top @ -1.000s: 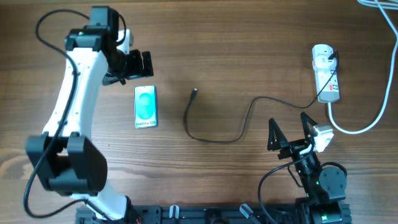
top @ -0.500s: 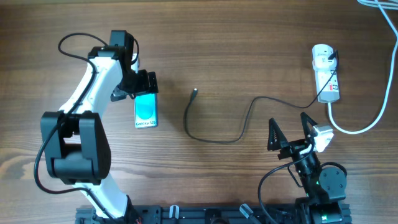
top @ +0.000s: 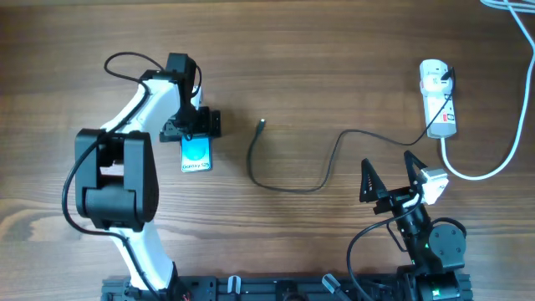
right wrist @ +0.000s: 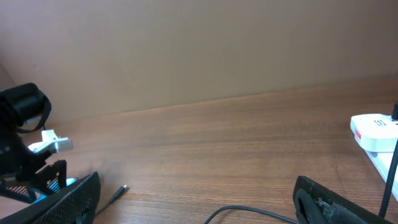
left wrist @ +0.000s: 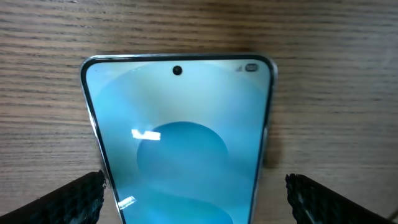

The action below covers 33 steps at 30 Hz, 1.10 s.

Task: Plug charger to phone and switch on socket
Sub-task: 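Move the left gripper over the phone and grasp its top edge, then lift the phone with the left gripper and raise it upright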

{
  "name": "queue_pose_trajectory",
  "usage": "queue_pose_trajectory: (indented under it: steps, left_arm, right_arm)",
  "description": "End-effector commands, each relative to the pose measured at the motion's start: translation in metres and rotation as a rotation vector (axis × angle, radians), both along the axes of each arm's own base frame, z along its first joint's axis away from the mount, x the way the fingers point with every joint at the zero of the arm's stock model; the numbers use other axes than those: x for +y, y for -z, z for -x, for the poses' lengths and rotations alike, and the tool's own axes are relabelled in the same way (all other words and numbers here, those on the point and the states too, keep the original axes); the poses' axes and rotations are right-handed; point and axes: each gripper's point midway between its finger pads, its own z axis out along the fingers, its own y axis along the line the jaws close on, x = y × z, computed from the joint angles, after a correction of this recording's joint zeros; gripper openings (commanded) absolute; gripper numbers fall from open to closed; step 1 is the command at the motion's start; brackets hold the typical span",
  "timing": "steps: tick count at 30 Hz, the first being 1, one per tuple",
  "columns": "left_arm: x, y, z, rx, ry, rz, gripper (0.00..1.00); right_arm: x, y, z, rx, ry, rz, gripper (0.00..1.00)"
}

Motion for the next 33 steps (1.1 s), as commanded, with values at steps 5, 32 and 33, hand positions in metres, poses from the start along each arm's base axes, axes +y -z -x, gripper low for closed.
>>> queue_pose_trajectory:
  steps: [5,32,33]
  left_arm:
    - [0.006,0.013,0.007,0.038,-0.009,-0.035,1.00]
    - [0.006,0.029,0.019,0.053,-0.080,-0.035,0.82]
    - [0.006,0.029,0.019,0.053,-0.080,-0.035,0.78]
  right_arm:
    - [-0.001,-0.002,0.000,-0.006,0.010,-0.008,1.00]
    - [-0.001,-0.002,0.000,-0.006,0.010,-0.008,1.00]
    - [-0.001,-0.002,0.000,-0.006,0.010,-0.008,1.00]
